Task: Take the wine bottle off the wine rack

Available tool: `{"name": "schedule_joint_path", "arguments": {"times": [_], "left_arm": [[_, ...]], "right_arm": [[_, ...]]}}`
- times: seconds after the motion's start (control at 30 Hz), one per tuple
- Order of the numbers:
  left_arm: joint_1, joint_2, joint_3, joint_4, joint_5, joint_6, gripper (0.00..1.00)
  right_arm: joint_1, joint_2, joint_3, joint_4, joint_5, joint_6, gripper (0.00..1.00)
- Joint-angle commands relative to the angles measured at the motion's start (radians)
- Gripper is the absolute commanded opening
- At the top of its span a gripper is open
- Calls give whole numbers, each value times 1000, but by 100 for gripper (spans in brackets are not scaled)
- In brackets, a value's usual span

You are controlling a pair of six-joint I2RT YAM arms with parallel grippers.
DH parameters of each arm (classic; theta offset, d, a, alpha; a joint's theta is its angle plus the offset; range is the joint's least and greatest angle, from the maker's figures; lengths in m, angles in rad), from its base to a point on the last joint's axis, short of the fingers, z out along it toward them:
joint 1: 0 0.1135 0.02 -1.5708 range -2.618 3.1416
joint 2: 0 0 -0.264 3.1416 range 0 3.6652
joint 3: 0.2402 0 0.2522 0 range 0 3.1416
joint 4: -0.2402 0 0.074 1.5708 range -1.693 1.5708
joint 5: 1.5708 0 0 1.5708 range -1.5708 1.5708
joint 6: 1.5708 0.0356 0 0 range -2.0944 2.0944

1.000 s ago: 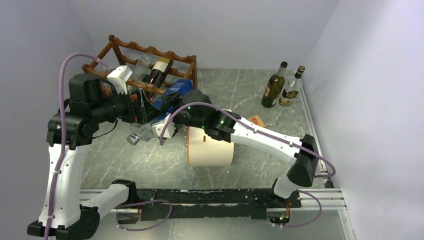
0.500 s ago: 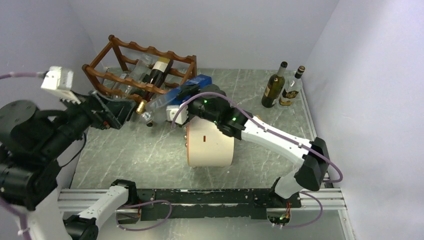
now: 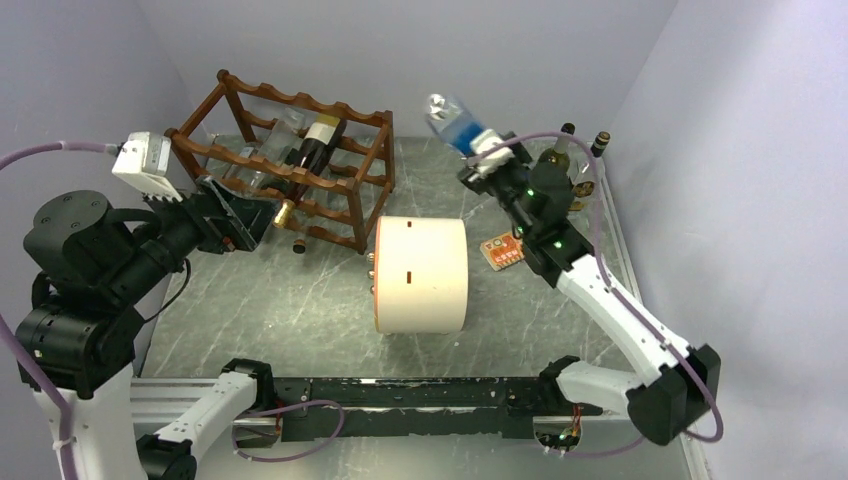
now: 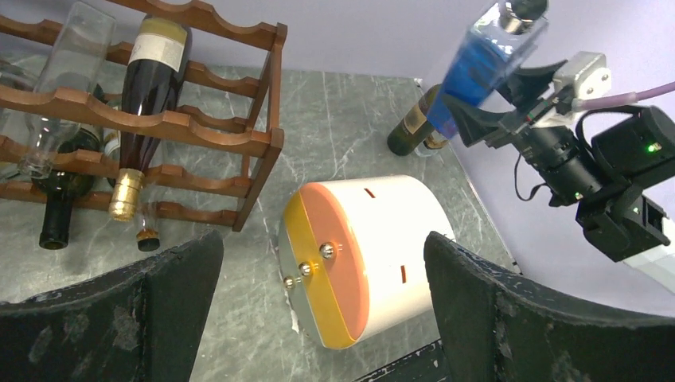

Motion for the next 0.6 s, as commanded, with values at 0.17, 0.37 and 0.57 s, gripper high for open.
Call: {"name": "schedule_joint_path", "arguments": {"times": [0.17,0.37,0.57], "left_arm": [[-7,-4,-60,85,43,-13,100],[-7,-5,-94,100,69,-11,100],[-7,-24,-129,118,66,-4,100]], "right_arm": [[-332,-254,-340,339,16,473,0],[-457,-273,-483,484,90,599,0],[-566,-209,-594,678,168,642,0]]}}
